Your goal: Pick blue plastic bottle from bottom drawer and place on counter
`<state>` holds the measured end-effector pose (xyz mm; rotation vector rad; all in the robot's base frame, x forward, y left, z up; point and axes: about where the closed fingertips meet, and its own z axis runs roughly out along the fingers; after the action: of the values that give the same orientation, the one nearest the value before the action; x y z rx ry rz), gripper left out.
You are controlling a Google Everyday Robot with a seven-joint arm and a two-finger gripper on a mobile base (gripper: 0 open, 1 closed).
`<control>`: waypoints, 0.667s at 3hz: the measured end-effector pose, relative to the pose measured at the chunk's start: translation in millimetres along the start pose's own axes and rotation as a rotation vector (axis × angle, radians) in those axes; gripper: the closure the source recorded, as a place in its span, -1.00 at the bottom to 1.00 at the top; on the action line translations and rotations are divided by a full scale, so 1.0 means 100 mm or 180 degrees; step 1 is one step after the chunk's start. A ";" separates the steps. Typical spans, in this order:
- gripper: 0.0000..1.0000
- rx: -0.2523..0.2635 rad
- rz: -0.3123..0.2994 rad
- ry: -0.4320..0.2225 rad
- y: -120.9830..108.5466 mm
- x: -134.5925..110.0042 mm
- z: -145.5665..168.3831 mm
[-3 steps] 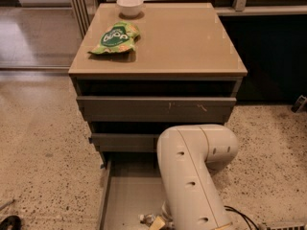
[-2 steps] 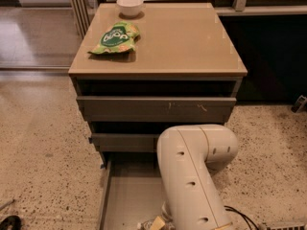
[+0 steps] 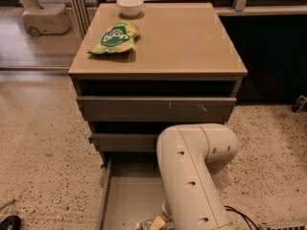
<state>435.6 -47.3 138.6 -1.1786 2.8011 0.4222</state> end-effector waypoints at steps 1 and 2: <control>1.00 0.0000 0.0000 0.0000 0.00 0.00 0.00; 1.00 -0.0029 -0.0033 -0.0023 0.01 -0.05 0.03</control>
Offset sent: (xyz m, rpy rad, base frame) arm 0.0295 0.0152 -0.0099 0.0177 -0.0464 0.0247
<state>438.3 -42.2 136.8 -1.1906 2.7888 0.4382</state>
